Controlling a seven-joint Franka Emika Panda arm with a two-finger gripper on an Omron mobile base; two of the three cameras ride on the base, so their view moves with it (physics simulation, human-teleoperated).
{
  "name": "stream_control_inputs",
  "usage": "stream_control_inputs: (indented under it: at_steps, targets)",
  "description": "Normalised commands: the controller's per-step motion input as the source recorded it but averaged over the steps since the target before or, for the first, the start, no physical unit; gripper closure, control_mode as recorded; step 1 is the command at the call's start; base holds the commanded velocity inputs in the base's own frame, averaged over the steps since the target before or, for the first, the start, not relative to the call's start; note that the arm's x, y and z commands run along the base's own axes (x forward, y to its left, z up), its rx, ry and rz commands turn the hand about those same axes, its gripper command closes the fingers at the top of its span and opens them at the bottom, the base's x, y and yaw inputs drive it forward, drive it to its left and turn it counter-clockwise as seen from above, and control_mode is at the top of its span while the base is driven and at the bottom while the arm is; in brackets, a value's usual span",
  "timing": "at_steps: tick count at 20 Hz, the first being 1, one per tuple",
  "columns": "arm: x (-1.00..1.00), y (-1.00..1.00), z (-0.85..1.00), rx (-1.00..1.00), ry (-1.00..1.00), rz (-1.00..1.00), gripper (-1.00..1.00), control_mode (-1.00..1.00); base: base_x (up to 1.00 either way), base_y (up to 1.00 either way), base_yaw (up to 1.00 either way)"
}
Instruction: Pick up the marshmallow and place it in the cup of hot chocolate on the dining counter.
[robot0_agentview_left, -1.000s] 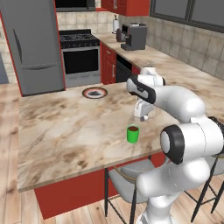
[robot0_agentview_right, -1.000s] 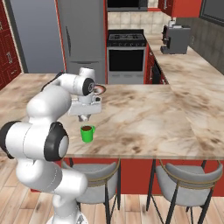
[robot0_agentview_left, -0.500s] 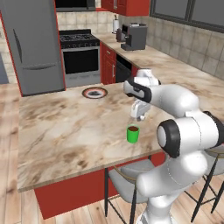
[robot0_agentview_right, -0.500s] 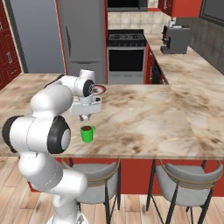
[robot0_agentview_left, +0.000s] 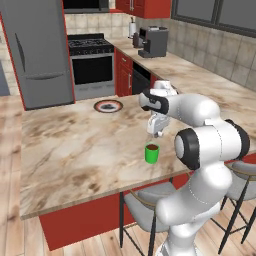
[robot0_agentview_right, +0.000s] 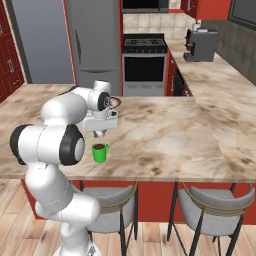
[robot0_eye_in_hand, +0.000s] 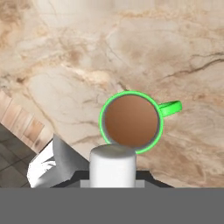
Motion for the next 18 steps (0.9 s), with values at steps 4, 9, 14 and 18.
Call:
stream_control_inputs:
  at_steps: [4, 9, 14, 18]
  targets:
    - [0.12, 0.0, -0.17, 0.0, 0.0, 0.0, 1.0, -1.0, 0.0, 0.0, 0.0]
    - [0.06, 0.01, -0.21, 0.0, -0.01, 0.0, 1.0, -1.0, 0.0, 0.0, 0.0]
    - [0.02, 0.04, -0.23, 0.0, -0.02, 0.0, 1.0, -1.0, 0.0, 0.0, 0.0]
    - [0.01, 0.05, -0.13, 0.0, -0.01, 0.0, 1.0, -1.0, 0.0, 0.0, 0.0]
